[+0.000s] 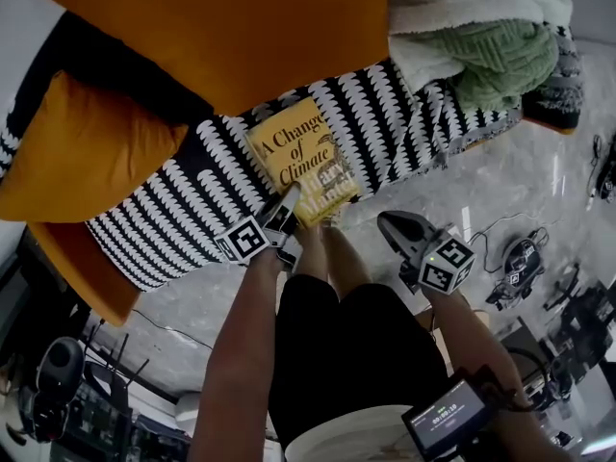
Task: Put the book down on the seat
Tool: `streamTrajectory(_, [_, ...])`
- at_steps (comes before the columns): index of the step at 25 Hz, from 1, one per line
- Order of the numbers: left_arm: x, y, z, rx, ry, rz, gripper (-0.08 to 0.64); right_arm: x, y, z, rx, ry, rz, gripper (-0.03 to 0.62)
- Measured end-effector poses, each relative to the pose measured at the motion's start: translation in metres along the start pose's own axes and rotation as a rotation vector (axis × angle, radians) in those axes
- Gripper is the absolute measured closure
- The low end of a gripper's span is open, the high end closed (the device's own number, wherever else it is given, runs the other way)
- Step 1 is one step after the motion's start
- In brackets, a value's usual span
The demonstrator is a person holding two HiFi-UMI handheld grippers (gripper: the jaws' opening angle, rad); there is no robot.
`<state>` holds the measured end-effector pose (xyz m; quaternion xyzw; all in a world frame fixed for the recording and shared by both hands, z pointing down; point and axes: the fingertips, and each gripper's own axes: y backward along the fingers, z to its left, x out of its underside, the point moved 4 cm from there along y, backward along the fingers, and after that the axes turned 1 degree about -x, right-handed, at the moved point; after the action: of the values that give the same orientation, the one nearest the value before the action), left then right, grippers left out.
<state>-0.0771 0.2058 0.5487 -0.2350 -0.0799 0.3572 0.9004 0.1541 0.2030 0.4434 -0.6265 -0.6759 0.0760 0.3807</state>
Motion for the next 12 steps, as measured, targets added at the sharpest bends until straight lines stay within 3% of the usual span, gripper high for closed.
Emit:
streamTrajectory(7, [-0.003,-0.010,0.004,-0.066,-0.034,0.010,0.396,0.002,0.004,-0.004,-0.013,-0.016,0.001,0.578])
streamTrajectory(12, [-0.002,-0.002,0.029,-0.224,-0.002,0.061,0.340,0.012,-0.002,0.000,-0.025,-0.015,0.008,0.578])
